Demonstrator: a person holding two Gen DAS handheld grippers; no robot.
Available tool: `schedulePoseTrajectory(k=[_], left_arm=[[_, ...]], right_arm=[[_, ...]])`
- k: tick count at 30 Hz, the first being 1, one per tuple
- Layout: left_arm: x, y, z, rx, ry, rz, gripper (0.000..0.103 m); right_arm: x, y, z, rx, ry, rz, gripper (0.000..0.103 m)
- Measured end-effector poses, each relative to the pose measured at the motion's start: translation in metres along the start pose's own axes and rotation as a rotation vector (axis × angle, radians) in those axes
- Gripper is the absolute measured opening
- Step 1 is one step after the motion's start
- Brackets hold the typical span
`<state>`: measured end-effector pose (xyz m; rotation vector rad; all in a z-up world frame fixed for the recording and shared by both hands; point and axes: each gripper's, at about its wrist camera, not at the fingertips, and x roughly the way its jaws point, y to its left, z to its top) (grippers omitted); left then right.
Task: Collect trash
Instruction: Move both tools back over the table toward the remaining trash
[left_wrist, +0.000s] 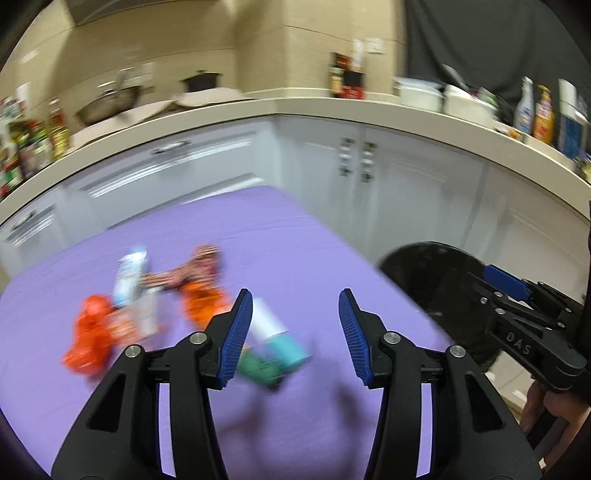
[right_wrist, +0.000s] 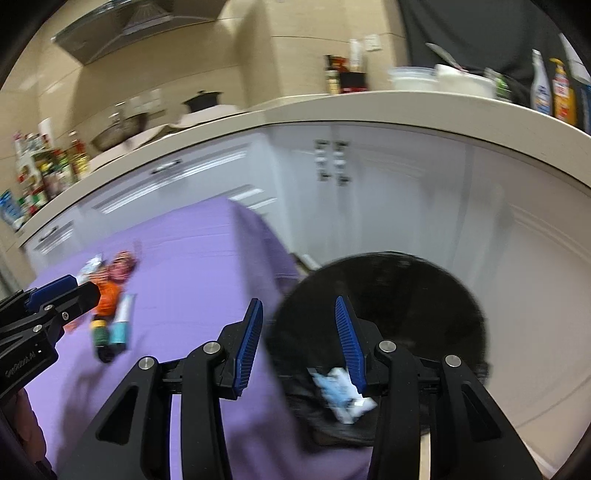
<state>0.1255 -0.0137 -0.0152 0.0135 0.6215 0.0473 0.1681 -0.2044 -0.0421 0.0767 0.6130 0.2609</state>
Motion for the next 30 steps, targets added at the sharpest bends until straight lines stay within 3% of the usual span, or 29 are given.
schedulePoseTrajectory(k=[6,15,30], left_arm=[[-0.025,0.068,-0.019,-0.094,0.008,0.119,0.051],[-0.051,0.133,-0.048,-0.183,0.031,0.228,0.052],[-0.069,0.199,-0.076,-0.291,0.055,0.315,0.052]], right_arm=[[0.004,0.060,-0.004,-0.084,0.019,0.101,0.041],[0.007,0.125,-0.014,-0.192,0.062,0.198,0.041],[0.026,0.168,-0.028,-0.275,0.143,0.231,0.041]])
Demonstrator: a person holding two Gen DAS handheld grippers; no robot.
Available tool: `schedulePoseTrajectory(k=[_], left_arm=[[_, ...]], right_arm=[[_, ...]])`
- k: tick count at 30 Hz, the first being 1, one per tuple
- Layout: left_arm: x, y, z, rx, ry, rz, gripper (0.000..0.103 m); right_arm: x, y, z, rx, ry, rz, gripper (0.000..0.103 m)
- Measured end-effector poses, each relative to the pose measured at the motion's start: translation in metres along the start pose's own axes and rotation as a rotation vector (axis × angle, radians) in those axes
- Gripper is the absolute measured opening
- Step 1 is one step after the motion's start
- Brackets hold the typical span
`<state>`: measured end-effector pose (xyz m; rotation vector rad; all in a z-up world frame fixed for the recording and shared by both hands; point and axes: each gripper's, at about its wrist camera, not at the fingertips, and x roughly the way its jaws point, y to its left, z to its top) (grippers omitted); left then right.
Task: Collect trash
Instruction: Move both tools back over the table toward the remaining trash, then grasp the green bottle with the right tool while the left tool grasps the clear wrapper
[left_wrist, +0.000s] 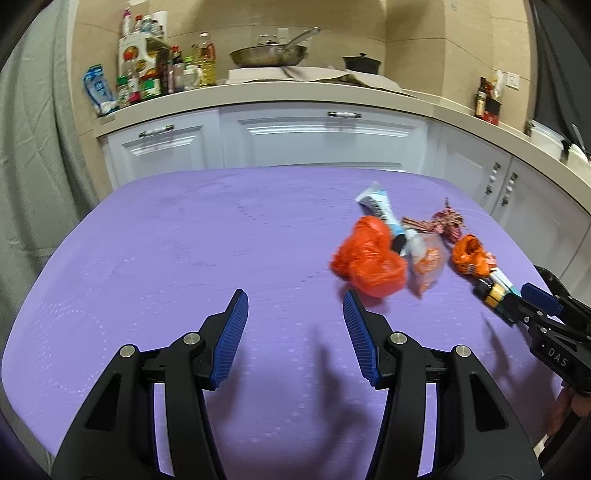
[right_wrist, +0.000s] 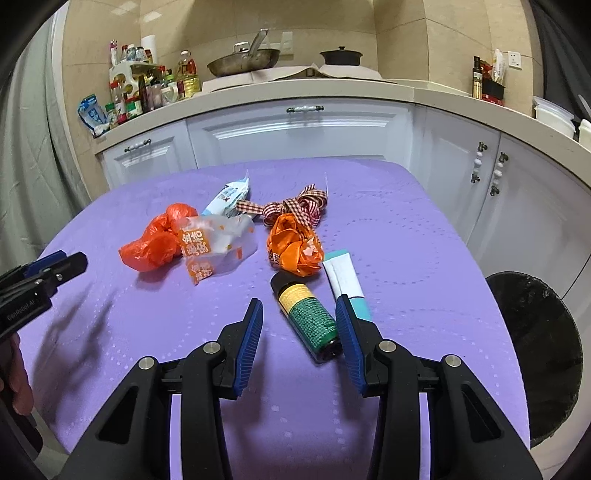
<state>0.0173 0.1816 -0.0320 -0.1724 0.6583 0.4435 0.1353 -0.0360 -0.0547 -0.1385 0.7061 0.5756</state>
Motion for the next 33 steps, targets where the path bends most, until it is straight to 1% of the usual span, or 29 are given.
schedulePoseTrajectory(k=[7,15,17,18,26,33], left_arm=[[0.005,0.019,-0.002,-0.026,0.015,0.019,0.052],[0.007,0.019,-0.003,-0.029,0.020,0.005,0.052],[0.007,0.017,-0.004,-0.026,0.019,0.000,0.052],[0.007,0.016,-0.004,-0.024,0.020,-0.004,0.052],[0.006,0.000,-0.007,-0.001,0.025,-0.034,0.052],[0.002,-0.027,-0.005,0.039,0.016,-0.087,0.052]], right_arm=[[0.012,0.003,0.001,-0.006,0.044,0.000,0.041],[0.019,0.012,0.000,-0.031,0.071,0.006,0.041],[0.020,0.014,-0.001,-0.038,0.079,0.008,0.031],[0.020,0.015,-0.002,-0.041,0.079,0.009,0.025],[0.007,0.012,-0.003,-0.024,0.039,0.005,0.025],[-0.011,-0.001,0.000,-0.005,-0.004,-0.020,0.025]])
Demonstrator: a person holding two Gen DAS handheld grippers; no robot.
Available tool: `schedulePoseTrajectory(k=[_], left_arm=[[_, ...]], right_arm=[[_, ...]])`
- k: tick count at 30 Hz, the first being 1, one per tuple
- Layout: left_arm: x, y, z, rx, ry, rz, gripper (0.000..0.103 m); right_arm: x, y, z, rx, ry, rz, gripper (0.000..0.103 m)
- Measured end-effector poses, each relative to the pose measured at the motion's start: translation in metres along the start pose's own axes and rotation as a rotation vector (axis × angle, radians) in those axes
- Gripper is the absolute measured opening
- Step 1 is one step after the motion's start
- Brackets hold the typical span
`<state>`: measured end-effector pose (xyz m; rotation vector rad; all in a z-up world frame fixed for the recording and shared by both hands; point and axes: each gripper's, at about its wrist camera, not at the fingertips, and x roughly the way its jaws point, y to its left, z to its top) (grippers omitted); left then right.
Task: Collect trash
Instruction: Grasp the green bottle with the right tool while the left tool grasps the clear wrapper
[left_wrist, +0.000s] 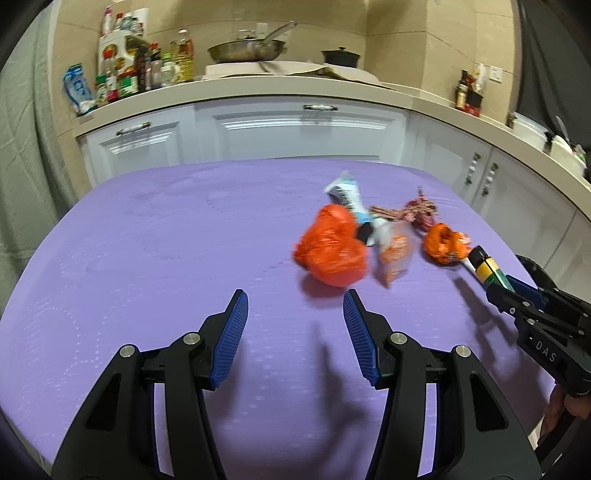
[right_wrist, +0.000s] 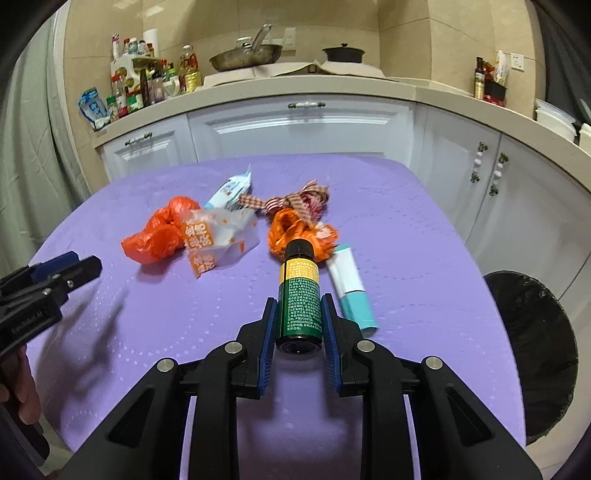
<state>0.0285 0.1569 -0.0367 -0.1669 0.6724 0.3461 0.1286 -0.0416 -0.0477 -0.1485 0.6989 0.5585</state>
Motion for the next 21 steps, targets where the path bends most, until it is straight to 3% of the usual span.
schedulePoseTrajectory(k=[9,21], left_arm=[[0.006,-0.044,0.005,0.059,0.000,-0.063,0.052],[0.035,-0.087,0.016,0.115,0.027,-0.101,0.051]], right_arm=[[-0.009,-0.037,-0.005,0.055,-0.019,-0.064,0.025],[-0.005,-0.075,-0.006,0.118,-0.023,-0.073,0.025]])
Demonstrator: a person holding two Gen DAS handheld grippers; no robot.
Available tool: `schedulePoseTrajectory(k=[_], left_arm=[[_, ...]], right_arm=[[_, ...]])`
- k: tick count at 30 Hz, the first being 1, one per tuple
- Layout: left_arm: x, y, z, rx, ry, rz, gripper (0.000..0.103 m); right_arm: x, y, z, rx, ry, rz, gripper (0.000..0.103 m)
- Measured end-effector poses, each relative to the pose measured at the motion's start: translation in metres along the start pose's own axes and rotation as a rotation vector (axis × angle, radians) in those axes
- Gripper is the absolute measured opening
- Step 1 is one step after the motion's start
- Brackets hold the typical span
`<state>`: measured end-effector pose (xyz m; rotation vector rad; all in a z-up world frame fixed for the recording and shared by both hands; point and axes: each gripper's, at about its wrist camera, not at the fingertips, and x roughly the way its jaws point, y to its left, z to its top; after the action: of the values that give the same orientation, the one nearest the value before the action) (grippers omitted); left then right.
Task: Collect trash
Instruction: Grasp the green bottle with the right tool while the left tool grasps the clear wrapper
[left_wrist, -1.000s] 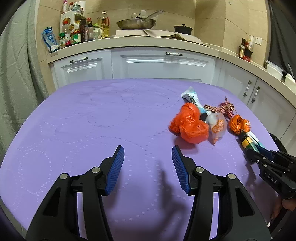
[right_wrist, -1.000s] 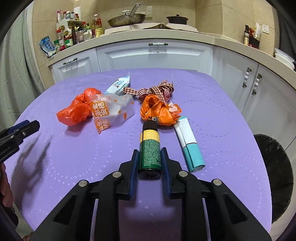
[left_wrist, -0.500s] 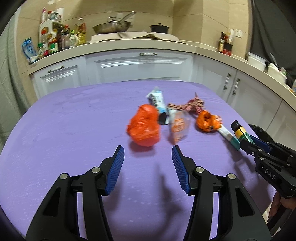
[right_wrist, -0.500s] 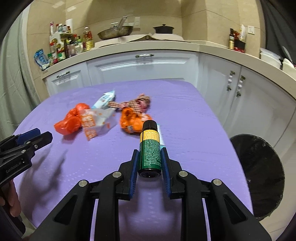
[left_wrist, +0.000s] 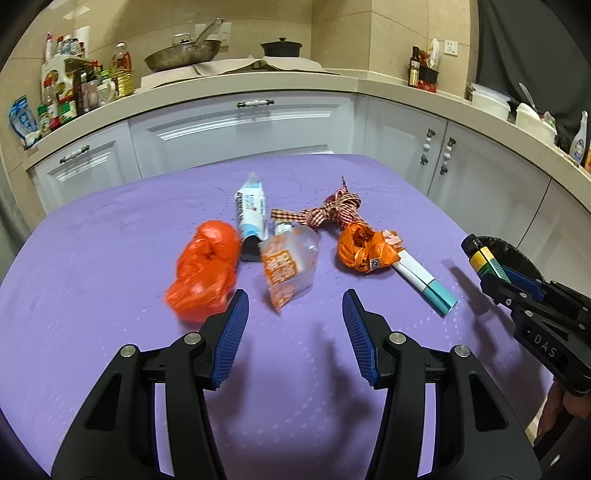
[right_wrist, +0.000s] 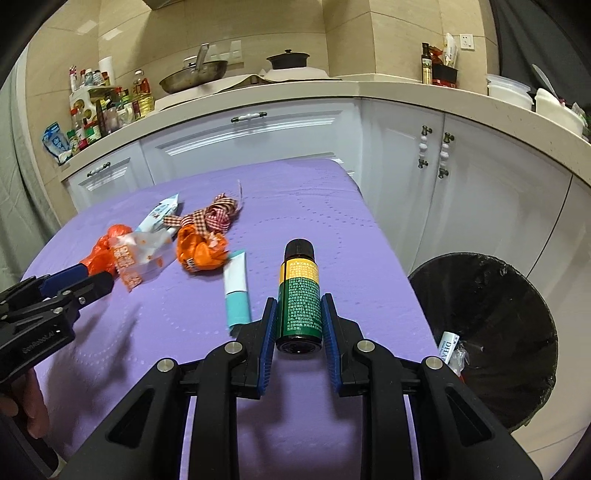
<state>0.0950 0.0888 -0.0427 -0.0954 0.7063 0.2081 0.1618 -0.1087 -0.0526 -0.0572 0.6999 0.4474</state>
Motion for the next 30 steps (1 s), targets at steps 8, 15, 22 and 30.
schedulePoseTrajectory(k=[8,15,22,30], left_arm=[[0.024,0.003,0.014,-0.026,0.015,0.022,0.051],[0.039,0.006,0.018,-0.021,0.041,0.007,0.024],[0.034,0.005,0.017,-0.012,0.015,-0.010,0.009],[0.011,0.000,0.012,0.011,-0.003,-0.021,0.007]], right_arm=[[0.011,-0.011,0.004,0.012,0.016,0.014,0.025],[0.018,-0.016,0.006,0.022,0.024,0.018,0.025],[0.018,-0.016,0.007,0.025,0.021,0.017,0.025],[0.006,-0.022,0.005,0.041,-0.004,0.007,0.025]])
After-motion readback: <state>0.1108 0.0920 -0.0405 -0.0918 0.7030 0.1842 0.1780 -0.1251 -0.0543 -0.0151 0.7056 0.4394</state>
